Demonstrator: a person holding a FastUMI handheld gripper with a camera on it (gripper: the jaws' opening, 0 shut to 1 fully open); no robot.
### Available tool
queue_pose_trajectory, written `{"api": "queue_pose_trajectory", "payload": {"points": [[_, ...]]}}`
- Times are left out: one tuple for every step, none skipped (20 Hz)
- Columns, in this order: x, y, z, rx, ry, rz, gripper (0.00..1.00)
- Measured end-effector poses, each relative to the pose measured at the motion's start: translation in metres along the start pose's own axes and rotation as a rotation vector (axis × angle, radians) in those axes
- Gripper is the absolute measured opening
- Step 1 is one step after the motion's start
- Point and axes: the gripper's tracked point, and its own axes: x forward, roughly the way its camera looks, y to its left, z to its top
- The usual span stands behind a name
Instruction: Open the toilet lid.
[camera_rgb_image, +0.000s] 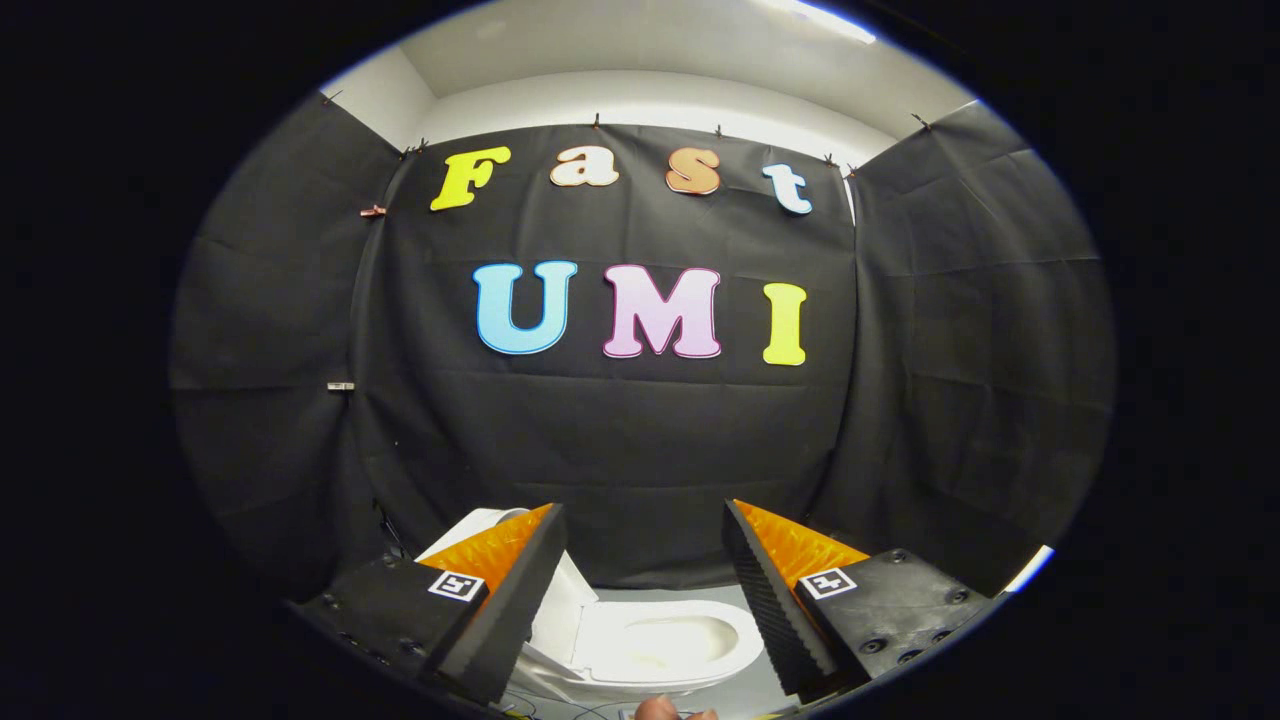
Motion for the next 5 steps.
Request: {"api": "queue_pose_trajectory", "payload": {"points": [[-0.0009, -0.0002, 0.0002, 0.0, -0.001, -0.001, 0.99], [-0.0012, 0.0002, 0.0005, 0.001, -0.003, -0.001, 0.99], [-0.0014, 0.0, 0.0008, 0.001, -0.004, -0.001, 0.99], [-0.0018, -0.0004, 0.0011, -0.001, -0.004, -0.003, 0.99], [-0.0009, -0.0008, 0.0008, -0.001, -0.005, -0.003, 0.98]]}}
